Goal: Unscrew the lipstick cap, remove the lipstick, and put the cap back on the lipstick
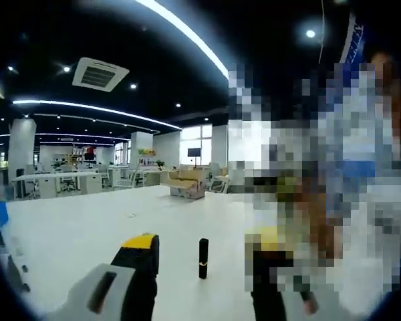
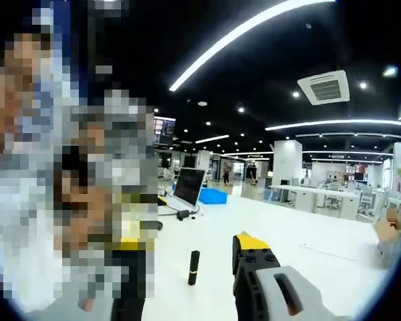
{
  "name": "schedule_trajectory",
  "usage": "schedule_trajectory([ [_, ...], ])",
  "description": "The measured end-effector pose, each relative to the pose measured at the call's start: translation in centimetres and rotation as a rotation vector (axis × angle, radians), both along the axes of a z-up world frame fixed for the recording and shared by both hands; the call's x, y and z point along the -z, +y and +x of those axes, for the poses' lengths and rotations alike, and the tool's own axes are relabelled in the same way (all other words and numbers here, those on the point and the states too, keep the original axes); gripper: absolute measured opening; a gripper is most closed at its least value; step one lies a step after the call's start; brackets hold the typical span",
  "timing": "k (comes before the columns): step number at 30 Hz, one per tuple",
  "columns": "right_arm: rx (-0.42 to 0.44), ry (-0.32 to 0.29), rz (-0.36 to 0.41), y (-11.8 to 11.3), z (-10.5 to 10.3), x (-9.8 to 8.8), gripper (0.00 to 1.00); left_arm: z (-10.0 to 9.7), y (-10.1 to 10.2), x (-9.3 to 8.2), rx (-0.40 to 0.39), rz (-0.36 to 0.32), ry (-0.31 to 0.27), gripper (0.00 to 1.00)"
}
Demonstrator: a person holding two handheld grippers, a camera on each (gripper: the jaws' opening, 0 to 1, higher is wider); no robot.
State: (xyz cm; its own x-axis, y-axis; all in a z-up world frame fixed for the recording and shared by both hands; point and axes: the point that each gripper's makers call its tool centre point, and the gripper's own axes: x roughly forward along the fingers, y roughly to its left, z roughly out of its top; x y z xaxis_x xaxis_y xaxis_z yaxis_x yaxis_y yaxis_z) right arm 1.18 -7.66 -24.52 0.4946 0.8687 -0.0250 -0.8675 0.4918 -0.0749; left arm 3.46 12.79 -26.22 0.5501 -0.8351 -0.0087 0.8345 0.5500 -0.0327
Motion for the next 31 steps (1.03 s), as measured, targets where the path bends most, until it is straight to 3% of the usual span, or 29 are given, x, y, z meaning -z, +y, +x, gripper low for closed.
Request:
schedule_trajectory([
  [31,-0.006,0.009,-0.027,-0.28,-0.26,0.65,0.47,-0.31,-0.02,0.01,-0.001,0.005,-0.01,0.55],
])
